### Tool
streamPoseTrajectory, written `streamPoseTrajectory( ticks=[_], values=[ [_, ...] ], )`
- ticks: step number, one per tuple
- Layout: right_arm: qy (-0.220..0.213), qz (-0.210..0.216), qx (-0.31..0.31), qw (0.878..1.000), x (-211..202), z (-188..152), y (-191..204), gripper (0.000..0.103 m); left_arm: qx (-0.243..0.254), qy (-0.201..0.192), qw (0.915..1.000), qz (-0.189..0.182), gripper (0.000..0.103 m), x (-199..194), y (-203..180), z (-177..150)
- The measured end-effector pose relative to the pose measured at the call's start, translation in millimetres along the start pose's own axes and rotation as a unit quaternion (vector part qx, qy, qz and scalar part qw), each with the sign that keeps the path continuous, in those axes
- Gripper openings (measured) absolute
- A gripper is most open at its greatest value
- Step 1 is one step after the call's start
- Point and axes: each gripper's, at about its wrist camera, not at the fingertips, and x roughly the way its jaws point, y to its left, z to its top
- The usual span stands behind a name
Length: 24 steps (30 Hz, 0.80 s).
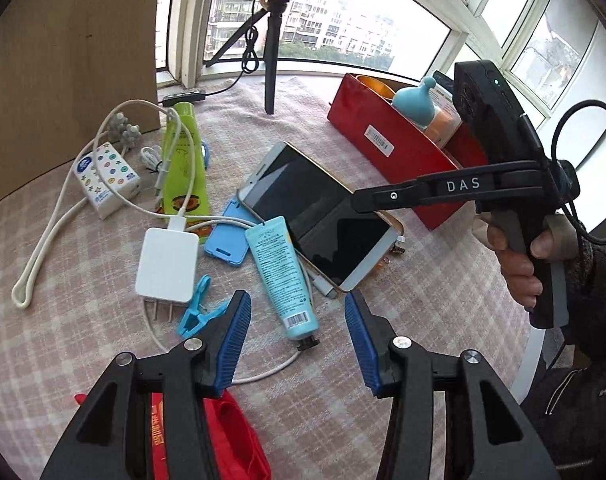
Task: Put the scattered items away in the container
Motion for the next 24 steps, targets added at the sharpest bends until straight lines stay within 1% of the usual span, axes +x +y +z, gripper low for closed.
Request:
streamPoseTrajectory(
  ticks=[2, 4, 6, 8, 11, 15, 18, 21, 23, 24],
  values=[
    [-0.013, -0.055, -0.016, 0.998, -3.4, -1.6, 5.2, 0.012, -0.009, -0.006, 0.9998, 0.013, 0.046, -7.6, 8.4, -1.4],
    [-0.034, -0.072, -0.020, 0.997, -10.9, 1.2, 7.9, 0.012, -0.019, -0.013, 0.9994, 0.027, 0.046, -14.5, 16.5, -3.0],
    [-0.044, -0.047, -0.029, 0.998, -16.2, 5.6, 13.5, 0.012, -0.027, -0.016, 0.9990, 0.033, 0.046, -18.3, 23.3, -4.2],
    [-0.035, -0.021, -0.050, 0.998, -13.2, 7.7, 24.2, 0.012, -0.035, -0.019, 0.9984, 0.040, 0.046, -20.9, 29.4, -6.1],
    [-0.010, 0.011, -0.071, 0.997, -0.3, 2.0, 40.0, 0.012, -0.041, -0.022, 0.9980, 0.042, 0.046, -24.0, 33.0, -8.6],
    [0.036, 0.040, -0.088, 0.995, 16.0, -14.8, 53.4, 0.012, -0.048, -0.028, 0.9974, 0.045, 0.046, -30.9, 35.9, -12.3],
    [0.061, 0.057, -0.096, 0.992, 22.8, -26.2, 57.6, 0.012, -0.056, -0.033, 0.9966, 0.049, 0.046, -38.3, 39.5, -16.1],
    [0.076, 0.054, -0.104, 0.990, 28.0, -35.8, 59.5, 0.012, -0.063, -0.035, 0.9960, 0.054, 0.046, -43.0, 42.5, -20.7],
    [0.088, 0.036, -0.107, 0.990, 35.7, -39.1, 58.2, 0.012, -0.066, -0.034, 0.9956, 0.057, 0.046, -44.7, 43.9, -23.4],
    [0.083, 0.027, -0.105, 0.991, 36.9, -39.1, 56.1, 0.009, -0.068, -0.035, 0.9954, 0.058, 0.046, -45.2, 44.4, -24.2]
  ],
)
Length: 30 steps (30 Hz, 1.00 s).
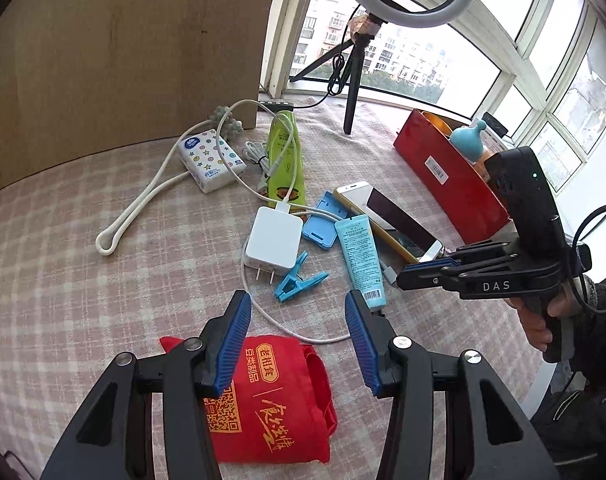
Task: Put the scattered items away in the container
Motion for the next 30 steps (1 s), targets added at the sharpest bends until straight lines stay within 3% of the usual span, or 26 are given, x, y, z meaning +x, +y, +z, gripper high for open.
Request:
streamPoseTrajectory(
  ticks=[3, 7, 13, 16, 18, 24, 30],
  values=[
    [-0.010, -0.025, 0.009, 1.000, 2.8, -0.6, -6.1, 0.004, -0.002, -0.002, 1.0000, 0.000, 0.046, -0.7, 0.4, -0.8],
    [-0.016, -0.034, -0.001, 0.999, -2.7, -1.1, -0.7, 0.008, -0.007, -0.006, 0.9999, 0.004, 0.046, 1.3, 2.9, 1.2],
    [-0.076, -0.012, 0.015, 0.997, -47.4, -11.8, 1.6, 0.009, -0.029, -0.019, 0.9991, 0.024, 0.046, 5.6, 18.8, 12.3],
    [-0.109, -0.019, 0.027, 0.993, -75.6, -16.0, -1.9, 0.025, -0.036, -0.022, 0.9982, 0.043, 0.046, 13.1, 28.7, 25.7],
    [-0.134, -0.032, 0.027, 0.990, -94.4, -18.8, -3.6, 0.044, -0.035, -0.025, 0.9974, 0.057, 0.046, 20.3, 34.2, 38.7],
    [-0.176, -0.041, 0.043, 0.983, -128.5, -23.3, -12.5, 0.045, -0.033, -0.022, 0.9928, 0.113, 0.046, 54.7, 56.6, 75.5],
    [-0.171, -0.037, 0.049, 0.983, -130.3, -25.4, -19.1, 0.045, -0.051, 0.001, 0.9903, 0.129, 0.046, 96.4, 75.2, 100.4]
  ],
)
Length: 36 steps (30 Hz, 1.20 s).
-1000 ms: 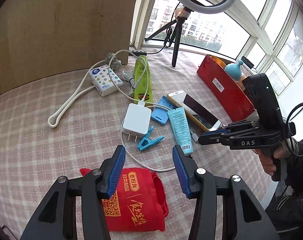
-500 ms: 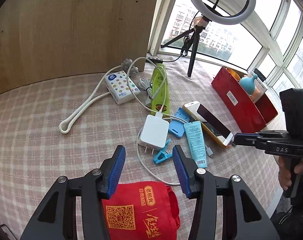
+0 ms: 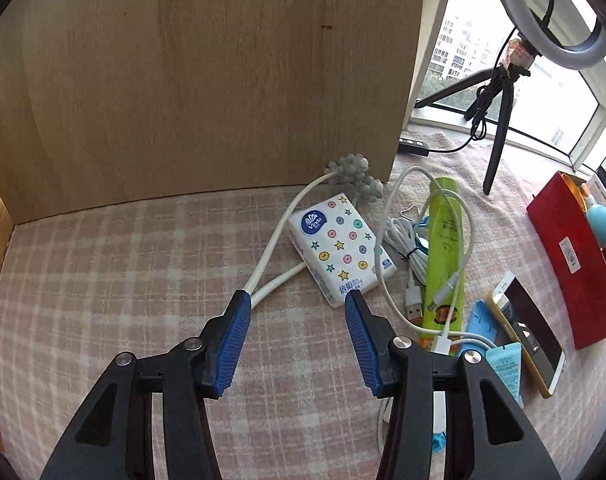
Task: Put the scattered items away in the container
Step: 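Position the left gripper around the white Vinda tissue pack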
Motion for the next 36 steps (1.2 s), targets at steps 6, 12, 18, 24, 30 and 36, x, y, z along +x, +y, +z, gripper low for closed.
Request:
streamPoseTrajectory(
  ticks=[6, 12, 18, 24, 30, 36],
  values=[
    [0.000, 0.002, 0.022, 1.000, 5.6, 1.7, -12.7, 0.046, -0.004, 0.017, 0.9997, -0.017, 0.046, 23.8, -13.4, 15.8],
    [0.005, 0.010, 0.043, 0.999, 10.9, 1.5, -24.9, 0.047, -0.025, 0.024, 0.9988, -0.035, 0.046, 33.7, -23.3, 22.0],
    [0.008, 0.016, 0.046, 0.999, 13.8, -0.8, -28.3, 0.047, -0.031, 0.029, 0.9988, -0.024, 0.047, 39.6, -32.8, 26.2],
    [0.008, 0.018, 0.046, 0.999, 12.2, -3.1, -30.4, 0.047, -0.047, 0.027, 0.9981, 0.027, 0.058, 43.0, -40.8, 29.0],
    [0.012, 0.019, 0.057, 0.998, 12.6, -7.0, -37.4, 0.048, -0.069, 0.048, 0.9956, 0.041, 0.069, 62.3, -41.1, 28.9],
    [0.016, 0.017, 0.064, 0.998, 13.0, -8.0, -40.4, 0.048, -0.067, 0.046, 0.9965, 0.020, 0.061, 67.5, -43.6, 28.2]
  ],
)
